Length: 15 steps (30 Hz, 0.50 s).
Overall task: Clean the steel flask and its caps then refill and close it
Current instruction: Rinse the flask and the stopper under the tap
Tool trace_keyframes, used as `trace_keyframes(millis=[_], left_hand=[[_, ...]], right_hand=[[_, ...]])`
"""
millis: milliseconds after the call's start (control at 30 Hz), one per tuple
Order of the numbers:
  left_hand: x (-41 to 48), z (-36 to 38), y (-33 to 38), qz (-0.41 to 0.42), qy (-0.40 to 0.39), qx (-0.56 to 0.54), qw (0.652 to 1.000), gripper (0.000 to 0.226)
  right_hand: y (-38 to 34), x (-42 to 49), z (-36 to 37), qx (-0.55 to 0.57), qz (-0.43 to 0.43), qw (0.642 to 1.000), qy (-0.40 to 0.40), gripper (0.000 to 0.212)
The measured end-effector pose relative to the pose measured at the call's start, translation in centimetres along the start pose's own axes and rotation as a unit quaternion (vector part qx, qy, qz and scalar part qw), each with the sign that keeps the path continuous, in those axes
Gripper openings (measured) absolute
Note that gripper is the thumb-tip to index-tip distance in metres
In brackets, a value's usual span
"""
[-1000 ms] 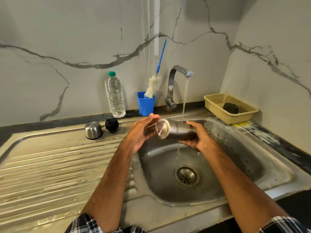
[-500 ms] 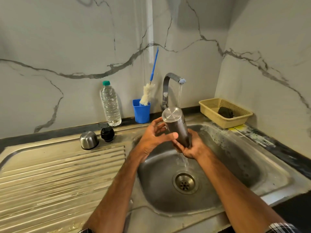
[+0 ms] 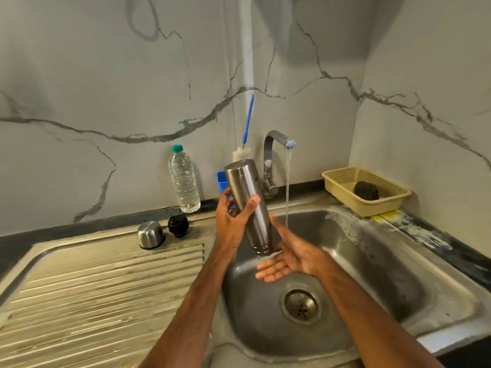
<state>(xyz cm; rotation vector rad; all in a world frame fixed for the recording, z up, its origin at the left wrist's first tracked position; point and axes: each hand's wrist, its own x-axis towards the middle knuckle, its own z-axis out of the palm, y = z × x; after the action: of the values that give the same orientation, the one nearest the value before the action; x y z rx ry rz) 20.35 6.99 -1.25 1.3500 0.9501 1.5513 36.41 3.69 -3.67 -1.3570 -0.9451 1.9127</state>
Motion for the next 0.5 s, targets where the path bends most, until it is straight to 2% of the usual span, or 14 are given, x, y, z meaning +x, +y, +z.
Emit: trace_keyframes(millis=[67, 167, 267, 400, 500], left_hand=[[0.6, 0.6, 0.1, -0.012, -0.003, 0.001, 1.0, 0.069], [0.8, 2.3, -0.3, -0.04, -0.015, -0.002, 0.999, 0.063], [0.2, 4.1, -1.6, -0.097, -0.029, -0.022, 0.995, 0.073], [-1.2, 5.4, -2.9, -0.179, -0.052, -0.049, 0.981, 0.051], [-1.5, 5.5, -3.7, -0.205, -0.08, -0.041, 0.975, 0.044]], right_hand=[[-0.1, 0.0, -0.3, -0.061, -0.029, 0.996, 0.051, 0.113], [-0.8, -0.4, -0.7, -0.12, -0.127, 0.978, 0.113, 0.09], [-1.9, -0.9, -0.8, -0.081, -0.219, 0.964, 0.128, 0.066], [-2.1, -0.1, -1.6, -0.097, -0.29, 0.932, 0.193, 0.064], [-1.6, 0.7, -2.2, -0.112, -0.323, 0.913, 0.223, 0.047]])
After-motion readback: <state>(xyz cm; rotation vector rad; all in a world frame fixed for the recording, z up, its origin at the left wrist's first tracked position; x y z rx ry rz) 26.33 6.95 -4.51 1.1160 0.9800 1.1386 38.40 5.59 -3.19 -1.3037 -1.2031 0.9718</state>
